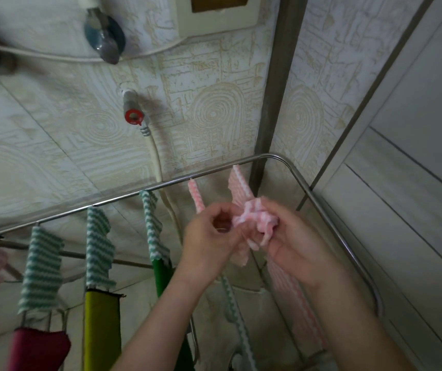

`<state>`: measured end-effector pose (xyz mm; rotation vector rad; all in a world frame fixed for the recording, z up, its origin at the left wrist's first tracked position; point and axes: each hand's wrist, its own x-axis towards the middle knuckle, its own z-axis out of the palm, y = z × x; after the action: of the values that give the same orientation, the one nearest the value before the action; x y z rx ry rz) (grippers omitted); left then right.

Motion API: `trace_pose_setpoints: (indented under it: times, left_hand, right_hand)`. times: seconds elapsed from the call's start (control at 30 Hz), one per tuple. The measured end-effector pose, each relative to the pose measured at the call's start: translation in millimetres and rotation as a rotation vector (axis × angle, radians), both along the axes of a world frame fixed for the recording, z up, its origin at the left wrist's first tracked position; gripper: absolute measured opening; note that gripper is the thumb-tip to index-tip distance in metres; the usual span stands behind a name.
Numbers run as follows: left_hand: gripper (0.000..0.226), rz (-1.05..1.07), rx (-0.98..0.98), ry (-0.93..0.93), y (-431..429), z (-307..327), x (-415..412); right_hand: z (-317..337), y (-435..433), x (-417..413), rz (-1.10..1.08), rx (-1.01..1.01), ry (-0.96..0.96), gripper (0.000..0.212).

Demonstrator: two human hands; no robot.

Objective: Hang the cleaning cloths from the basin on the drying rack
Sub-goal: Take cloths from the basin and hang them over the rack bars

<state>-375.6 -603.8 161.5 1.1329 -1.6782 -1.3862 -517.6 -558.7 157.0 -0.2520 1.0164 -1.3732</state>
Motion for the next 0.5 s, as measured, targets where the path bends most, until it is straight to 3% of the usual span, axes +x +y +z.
trace_pose_setpoints:
  times: [0.07, 0.2, 0.33, 0.4, 0.5]
  left_hand:
    - [0.011, 0.072, 0.02, 0.04, 2.7, 4.3, 12.6]
    - [0.001, 0.149, 0.0, 0.149, 11.2, 25.2, 64.7]
    - [0.01, 0.236, 0.095, 0.258, 24.6, 40.2, 119.4]
    - [0.006, 0.223, -0.033, 0.204, 34.1, 43.9, 151.4]
    - [0.03, 0.122, -0.091, 0.177, 51.7, 55.2, 187.1]
  right_hand:
    - [7.4, 7.1, 8.1, 0.058, -0.09, -0.037, 0.035]
    - [33.4, 14.1, 46.9, 0.16, -0.181, 0.068, 0.021]
    - [53.3, 11.7, 103.7, 0.182, -0.185, 0.28, 0.01]
    - [59.6, 13.6, 139.7, 0.158, -0.204, 0.345, 0.013]
    - [61.6, 19.7, 182.5, 0.121, -0.209, 0.449, 0.018]
